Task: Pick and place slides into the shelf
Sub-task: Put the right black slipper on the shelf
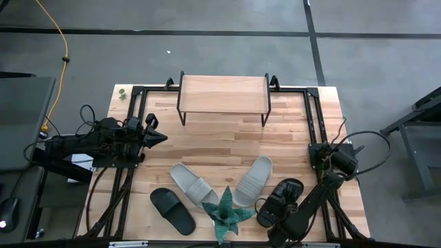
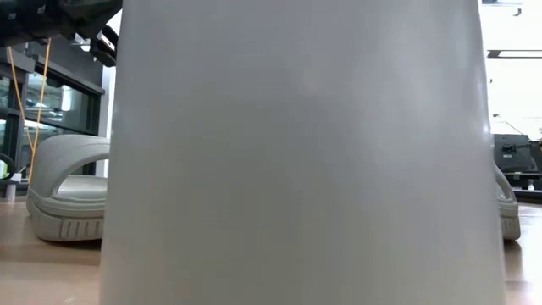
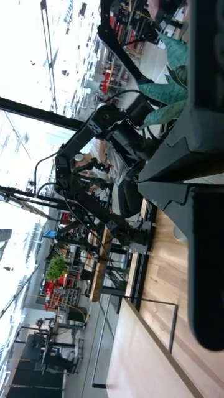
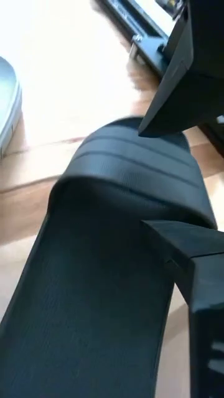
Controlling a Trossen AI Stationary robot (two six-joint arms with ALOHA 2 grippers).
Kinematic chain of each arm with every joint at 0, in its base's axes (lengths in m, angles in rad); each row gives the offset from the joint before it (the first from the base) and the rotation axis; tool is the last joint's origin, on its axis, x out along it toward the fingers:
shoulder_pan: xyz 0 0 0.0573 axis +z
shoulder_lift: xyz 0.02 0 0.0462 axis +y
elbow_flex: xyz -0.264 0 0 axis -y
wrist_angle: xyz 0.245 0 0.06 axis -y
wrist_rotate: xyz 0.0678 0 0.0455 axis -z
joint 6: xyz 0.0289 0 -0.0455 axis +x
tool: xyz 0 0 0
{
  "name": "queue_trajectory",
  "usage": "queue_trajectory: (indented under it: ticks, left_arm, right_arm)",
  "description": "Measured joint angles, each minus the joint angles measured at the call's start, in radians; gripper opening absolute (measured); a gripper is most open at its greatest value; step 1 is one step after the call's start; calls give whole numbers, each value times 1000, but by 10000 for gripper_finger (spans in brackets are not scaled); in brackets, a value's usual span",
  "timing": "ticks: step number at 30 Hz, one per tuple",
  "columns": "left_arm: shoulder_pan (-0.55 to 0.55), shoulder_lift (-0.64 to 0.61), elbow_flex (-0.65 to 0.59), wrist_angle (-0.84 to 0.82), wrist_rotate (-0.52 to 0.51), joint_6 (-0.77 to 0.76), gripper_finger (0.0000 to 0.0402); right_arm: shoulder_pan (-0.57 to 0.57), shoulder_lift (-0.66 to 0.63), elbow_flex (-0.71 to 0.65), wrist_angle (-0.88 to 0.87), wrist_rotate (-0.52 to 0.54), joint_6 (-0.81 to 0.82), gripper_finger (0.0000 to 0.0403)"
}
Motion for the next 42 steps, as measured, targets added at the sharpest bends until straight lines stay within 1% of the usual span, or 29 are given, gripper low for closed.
queue_trajectory:
  ticks: [8,17,25,28,30,33,37,38,39,42]
  left_arm:
    - [0,0,0,0,0,0,1]
    - [0,0,0,-3,0,0,1]
    - [0,0,0,-3,0,0,1]
    - [0,0,0,-3,0,0,1]
    - [0,0,0,-3,0,0,1]
    - [0,0,0,-4,0,0,1]
    - [0,0,0,-6,0,0,1]
    - [0,0,0,-6,0,0,1]
    - [0,0,0,-6,0,0,1]
    - [0,0,0,-7,0,0,1]
  right_arm:
    - [8,0,-11,2,20,45,220]
    - [16,0,-124,68,-33,72,220]
    - [16,-1,-144,99,-26,75,216]
    - [16,-1,-144,111,-22,75,195]
    - [16,-1,-144,117,-12,72,170]
    - [19,-1,-144,122,-7,67,116]
    - [20,-1,-144,121,-7,64,27]
    - [20,-1,-144,119,-8,63,14]
    - [20,-1,-144,120,-7,64,9]
    - [20,-1,-144,119,0,72,19]
